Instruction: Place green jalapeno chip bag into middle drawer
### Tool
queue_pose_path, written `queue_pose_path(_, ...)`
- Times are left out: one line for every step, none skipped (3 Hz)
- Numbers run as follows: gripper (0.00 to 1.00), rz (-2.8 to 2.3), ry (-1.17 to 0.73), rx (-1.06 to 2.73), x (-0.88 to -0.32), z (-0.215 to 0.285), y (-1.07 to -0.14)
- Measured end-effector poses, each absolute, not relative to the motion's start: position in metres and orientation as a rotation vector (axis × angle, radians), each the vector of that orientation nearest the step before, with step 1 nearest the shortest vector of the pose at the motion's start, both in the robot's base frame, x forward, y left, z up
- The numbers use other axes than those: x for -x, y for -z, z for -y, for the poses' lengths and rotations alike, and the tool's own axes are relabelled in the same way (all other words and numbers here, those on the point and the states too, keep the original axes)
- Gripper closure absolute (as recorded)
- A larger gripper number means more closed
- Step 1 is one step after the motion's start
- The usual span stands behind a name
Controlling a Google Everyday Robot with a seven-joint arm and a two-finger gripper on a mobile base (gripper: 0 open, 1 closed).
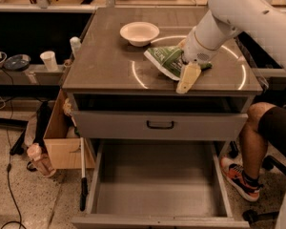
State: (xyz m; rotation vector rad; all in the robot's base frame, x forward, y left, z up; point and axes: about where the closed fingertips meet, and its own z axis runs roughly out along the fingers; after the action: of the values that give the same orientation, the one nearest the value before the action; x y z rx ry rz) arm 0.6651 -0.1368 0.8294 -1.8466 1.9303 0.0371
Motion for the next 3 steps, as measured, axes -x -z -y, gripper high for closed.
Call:
queue_pose_path(0.40, -1.930, -0.037, 1.847, -0.6651, 0.1368, -0.8294)
queue_pose_path(0.63, -1.930, -0.037, 1.847, -0.6651, 0.1368, -0.8293)
queue_pose_path(0.86, -1.930, -0.037, 1.847, -0.6651, 0.1368, -0.8293)
